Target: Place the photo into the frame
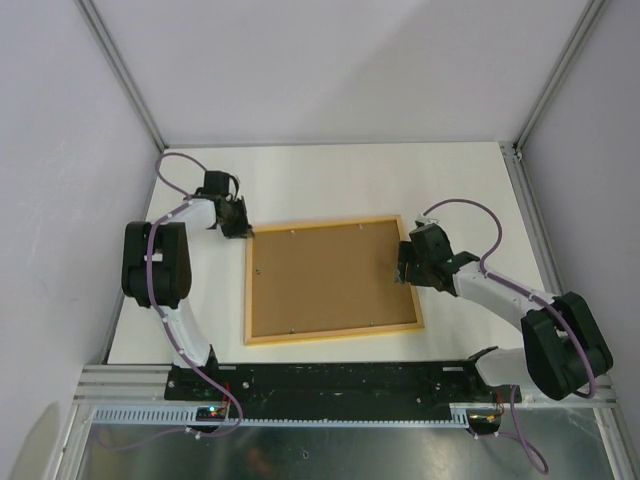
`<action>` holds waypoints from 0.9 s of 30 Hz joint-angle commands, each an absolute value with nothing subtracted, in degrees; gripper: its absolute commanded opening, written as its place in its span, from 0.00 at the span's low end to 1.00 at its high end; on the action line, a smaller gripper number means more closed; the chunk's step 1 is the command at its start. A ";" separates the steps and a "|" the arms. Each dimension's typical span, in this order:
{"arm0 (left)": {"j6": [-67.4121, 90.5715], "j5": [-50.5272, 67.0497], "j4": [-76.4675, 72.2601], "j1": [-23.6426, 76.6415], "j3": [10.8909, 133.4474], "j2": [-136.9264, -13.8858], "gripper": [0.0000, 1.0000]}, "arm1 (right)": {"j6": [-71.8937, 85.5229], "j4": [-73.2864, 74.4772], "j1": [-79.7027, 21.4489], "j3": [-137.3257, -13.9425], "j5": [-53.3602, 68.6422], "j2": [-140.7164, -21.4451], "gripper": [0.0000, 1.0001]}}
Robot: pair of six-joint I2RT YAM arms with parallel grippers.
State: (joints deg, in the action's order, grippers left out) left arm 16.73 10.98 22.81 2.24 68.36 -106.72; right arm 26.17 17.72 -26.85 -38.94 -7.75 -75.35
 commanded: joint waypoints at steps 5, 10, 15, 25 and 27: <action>19.48 10.41 20.98 2.54 71.51 -105.10 0.00 | 27.75 15.41 -27.25 -38.67 -11.31 -78.92 0.64; 19.53 10.28 20.98 2.61 71.29 -105.11 0.00 | 27.69 14.52 -27.25 -38.62 -11.26 -80.45 0.61; 19.36 10.09 21.00 2.56 71.13 -105.16 0.00 | 27.51 12.90 -27.13 -38.70 -10.68 -81.76 0.60; 19.31 10.33 20.98 2.60 71.46 -105.27 0.00 | 27.26 12.80 -26.22 -38.95 -10.44 -81.98 0.45; 19.33 10.38 20.93 2.56 71.59 -105.35 0.00 | 27.18 12.78 -25.89 -38.98 -10.24 -81.82 0.41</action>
